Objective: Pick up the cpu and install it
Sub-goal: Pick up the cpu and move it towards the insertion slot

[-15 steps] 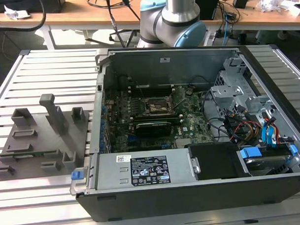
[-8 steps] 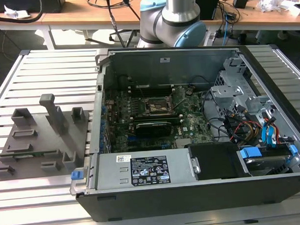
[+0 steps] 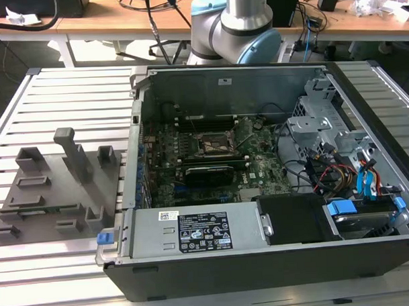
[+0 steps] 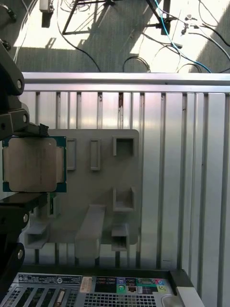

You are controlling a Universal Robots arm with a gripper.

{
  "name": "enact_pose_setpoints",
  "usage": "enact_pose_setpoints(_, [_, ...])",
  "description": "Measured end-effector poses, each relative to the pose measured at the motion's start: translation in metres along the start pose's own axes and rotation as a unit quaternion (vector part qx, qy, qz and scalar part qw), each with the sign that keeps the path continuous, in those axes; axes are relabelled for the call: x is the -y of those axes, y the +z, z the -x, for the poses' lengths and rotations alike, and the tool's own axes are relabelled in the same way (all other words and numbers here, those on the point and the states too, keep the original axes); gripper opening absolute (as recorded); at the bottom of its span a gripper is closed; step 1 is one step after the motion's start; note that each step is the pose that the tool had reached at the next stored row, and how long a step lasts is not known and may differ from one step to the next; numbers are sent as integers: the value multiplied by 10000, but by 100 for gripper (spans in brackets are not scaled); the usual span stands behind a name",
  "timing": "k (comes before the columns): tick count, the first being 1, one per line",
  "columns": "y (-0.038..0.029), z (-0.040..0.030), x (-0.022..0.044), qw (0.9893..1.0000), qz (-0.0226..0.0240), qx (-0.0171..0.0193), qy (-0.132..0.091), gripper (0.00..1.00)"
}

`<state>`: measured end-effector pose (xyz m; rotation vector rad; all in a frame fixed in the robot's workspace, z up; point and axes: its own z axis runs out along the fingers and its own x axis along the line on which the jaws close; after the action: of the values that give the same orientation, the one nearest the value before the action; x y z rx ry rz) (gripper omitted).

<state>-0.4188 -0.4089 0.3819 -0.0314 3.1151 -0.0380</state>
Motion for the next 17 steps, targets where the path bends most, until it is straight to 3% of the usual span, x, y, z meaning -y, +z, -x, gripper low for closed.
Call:
enact_pose_setpoints(3, [1,29,1,10000,0,0,0,55])
enact_pose_setpoints(17, [9,319,6,10000,-10,0,0,55])
